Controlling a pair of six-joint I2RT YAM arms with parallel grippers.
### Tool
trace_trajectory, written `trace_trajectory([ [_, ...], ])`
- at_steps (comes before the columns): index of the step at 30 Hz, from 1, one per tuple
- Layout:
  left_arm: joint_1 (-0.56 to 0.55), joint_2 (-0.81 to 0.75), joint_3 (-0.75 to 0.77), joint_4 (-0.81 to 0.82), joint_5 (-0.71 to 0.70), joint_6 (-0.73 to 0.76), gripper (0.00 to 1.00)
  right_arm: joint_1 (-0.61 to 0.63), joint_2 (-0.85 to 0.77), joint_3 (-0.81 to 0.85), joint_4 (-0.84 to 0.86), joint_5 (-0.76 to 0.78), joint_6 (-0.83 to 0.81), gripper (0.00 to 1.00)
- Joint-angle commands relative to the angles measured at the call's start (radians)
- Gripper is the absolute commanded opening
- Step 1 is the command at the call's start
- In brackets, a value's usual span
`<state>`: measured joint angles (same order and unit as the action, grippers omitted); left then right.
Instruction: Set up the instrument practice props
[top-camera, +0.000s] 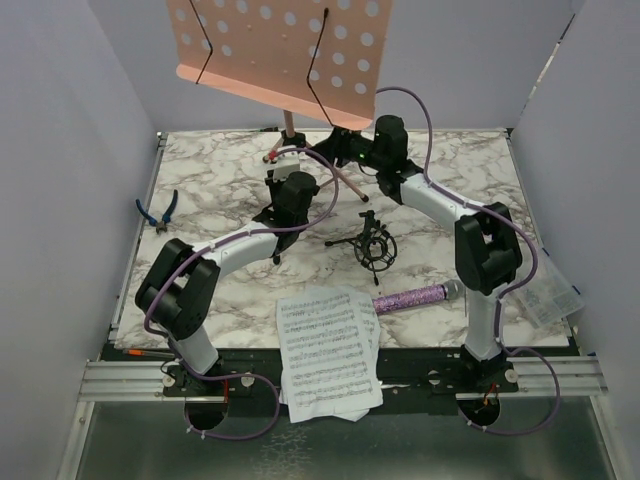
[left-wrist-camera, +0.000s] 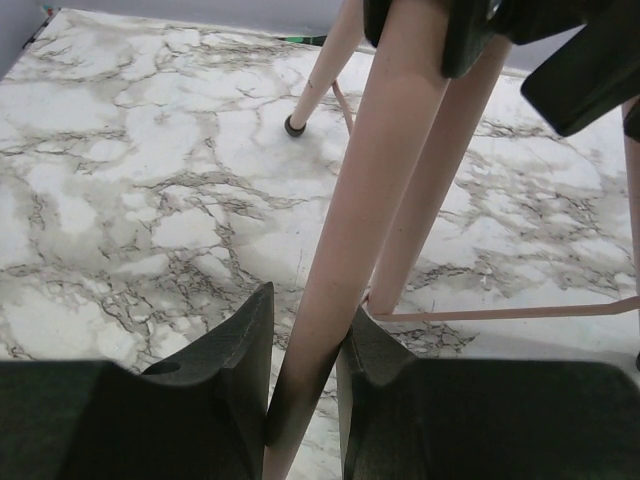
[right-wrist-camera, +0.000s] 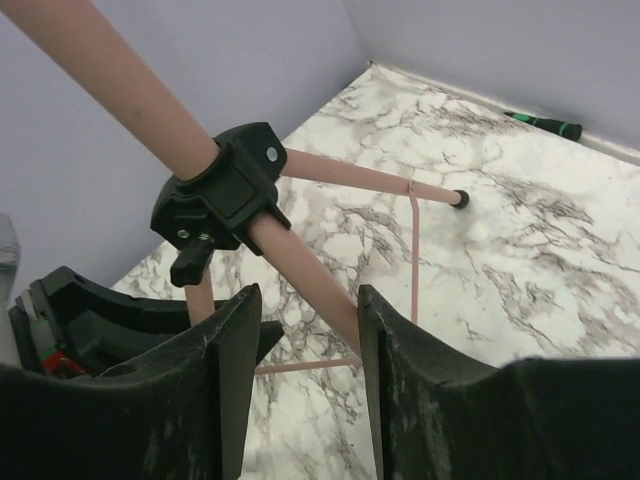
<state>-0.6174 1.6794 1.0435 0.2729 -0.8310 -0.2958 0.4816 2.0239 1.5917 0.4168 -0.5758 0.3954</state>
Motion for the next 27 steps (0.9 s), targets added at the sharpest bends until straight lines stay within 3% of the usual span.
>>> trace_trajectory([
  [1,-0.007,0.059,-0.03,-0.118,0.116,-0.093,0.0,-0.015,0.012,-0.06,-0.007,0.032,0.01,0.43],
  [7,-0.011,0.053,-0.035,-0.119,0.177,-0.1,0.0,-0.024,0.009,-0.076,-0.024,0.051,0.006,0.19],
  [18,-0.021,0.01,-0.072,-0.116,0.302,-0.168,0.0,-0.027,0.044,-0.001,-0.106,0.051,-0.039,0.18],
  [20,-0.021,0.0,-0.078,-0.114,0.305,-0.175,0.07,-0.027,0.035,-0.007,-0.124,0.064,-0.034,0.2],
  [25,-0.021,-0.024,-0.085,-0.115,0.315,-0.169,0.6,-0.027,-0.007,-0.049,-0.143,0.055,-0.036,0.4],
  [27,-0.021,-0.033,-0.084,-0.113,0.322,-0.168,0.7,-0.028,-0.021,-0.064,-0.148,0.048,-0.035,0.46],
])
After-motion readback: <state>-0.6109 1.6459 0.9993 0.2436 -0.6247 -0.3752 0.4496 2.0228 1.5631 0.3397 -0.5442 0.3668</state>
